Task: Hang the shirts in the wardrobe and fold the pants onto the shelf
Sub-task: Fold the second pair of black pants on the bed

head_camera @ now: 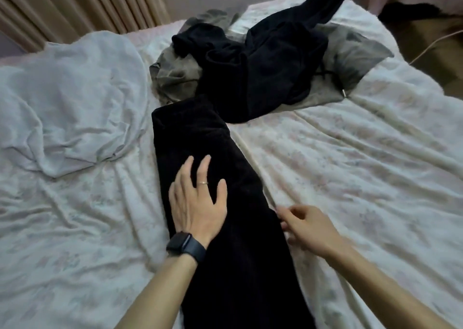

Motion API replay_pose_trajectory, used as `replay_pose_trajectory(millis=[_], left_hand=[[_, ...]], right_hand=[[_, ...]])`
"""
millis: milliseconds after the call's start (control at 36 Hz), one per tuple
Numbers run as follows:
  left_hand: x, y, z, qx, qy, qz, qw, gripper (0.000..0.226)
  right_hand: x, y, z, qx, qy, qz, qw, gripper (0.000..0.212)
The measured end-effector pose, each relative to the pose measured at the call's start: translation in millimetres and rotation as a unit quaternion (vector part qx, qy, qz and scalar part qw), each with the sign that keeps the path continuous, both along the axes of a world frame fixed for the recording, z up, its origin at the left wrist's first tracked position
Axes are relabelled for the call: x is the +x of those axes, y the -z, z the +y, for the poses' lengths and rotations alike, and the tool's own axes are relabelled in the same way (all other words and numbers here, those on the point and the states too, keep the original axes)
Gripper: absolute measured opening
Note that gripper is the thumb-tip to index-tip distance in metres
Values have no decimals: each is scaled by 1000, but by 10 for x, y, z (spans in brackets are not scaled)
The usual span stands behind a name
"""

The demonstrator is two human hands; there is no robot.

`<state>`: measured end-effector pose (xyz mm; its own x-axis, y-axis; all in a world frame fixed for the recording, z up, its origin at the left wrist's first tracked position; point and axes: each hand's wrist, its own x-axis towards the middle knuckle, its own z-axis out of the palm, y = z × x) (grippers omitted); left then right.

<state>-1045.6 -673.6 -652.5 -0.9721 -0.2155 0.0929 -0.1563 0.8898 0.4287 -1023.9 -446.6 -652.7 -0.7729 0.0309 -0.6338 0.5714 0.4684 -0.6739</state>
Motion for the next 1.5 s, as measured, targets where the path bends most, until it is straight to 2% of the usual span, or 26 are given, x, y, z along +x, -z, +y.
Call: replay_pose_trajectory(millis=[56, 111, 194, 250, 278, 333, 389, 417, 500, 556, 639, 694, 750, 806, 833, 889, 944, 1000, 1083, 1139, 1194, 1250, 1417, 1500], left_hand=[[224, 35, 185, -1, 32, -45, 998, 59], [371, 92, 297, 17, 29, -107, 994, 59], [402, 187, 289, 42, -4, -169, 985, 59], [353, 234, 227, 41, -16, -191, 981, 59], [325, 260, 204, 39, -18, -203, 978, 58], [280, 313, 197, 31, -16, -232, 972, 58], [256, 364, 221, 21, -9, -254, 967, 57], [245, 387, 238, 15, -8, -258, 966, 57], [253, 448, 274, -5, -18, -255, 967, 56], [262, 474, 281, -17, -19, -246, 969, 56], [287, 466, 265, -15, 0, -227, 974, 56], [362, 427, 243, -15, 17, -193, 981, 55], [569, 370, 243, -36, 42, -161, 985, 56], [941, 325, 294, -53, 77, -149, 984, 57], [1185, 314, 339, -59, 97, -149, 982, 58], [1708, 323, 449, -80, 139, -158, 974, 59], [2204, 312, 510, -98, 144, -174, 969, 60], [2564, 279, 552, -106, 120, -196, 967, 61], [3010, 171, 586, -126, 115, -215, 962, 61], [3349, 104, 587, -131, 119, -231, 957, 60], [3642, 52, 550, -138, 118, -247, 952, 59], [3874, -2, 510, -146, 105, -254, 950, 58], [4293, -139, 546, -116, 52, -207, 970, 52], [4478, -223, 664, -45, -26, -196, 979, 68]], right_hand=[[106, 43, 1, -34, -8, -23, 999, 56], [96, 76, -54, -101, 34, -62, 992, 46], [-61, 111, -177, -196, 104, -127, 967, 45], [-170, 71, -256, -196, 109, -159, 961, 35], [-191, 40, -267, -190, 123, -158, 961, 31], [-208, 4, -237, -175, 215, -118, 954, 26], [-135, -1, -217, -158, 297, -47, 941, 24], [-46, 4, -215, -134, 296, -4, 946, 25], [212, 36, -234, -91, 239, 88, 963, 26], [241, 58, -218, -107, 227, 79, 965, 26], [215, 86, -140, -68, 186, 78, 977, 23], [249, 74, -104, -37, 158, 73, 984, 30], [333, 35, -106, 3, 105, 57, 993, 38], [497, -12, -123, 93, 30, 80, 992, 45], [629, -13, -124, 157, -7, 127, 979, 56], [953, 23, -137, 269, -84, 250, 927, 73], [1342, 74, -195, 298, -159, 356, 871, 67], [1776, 191, -225, 272, -247, 384, 847, 61], [2456, 325, -84, 275, -345, 339, 831, 61], [2856, 337, 133, 313, -330, 271, 848, 64], [3138, 292, 336, 350, -260, 186, 881, 67], [3362, 242, 449, 371, -225, 138, 890, 69], [3789, -81, 526, 369, -202, 165, 892, 65], [4017, -139, 661, 311, -201, 172, 913, 46]])
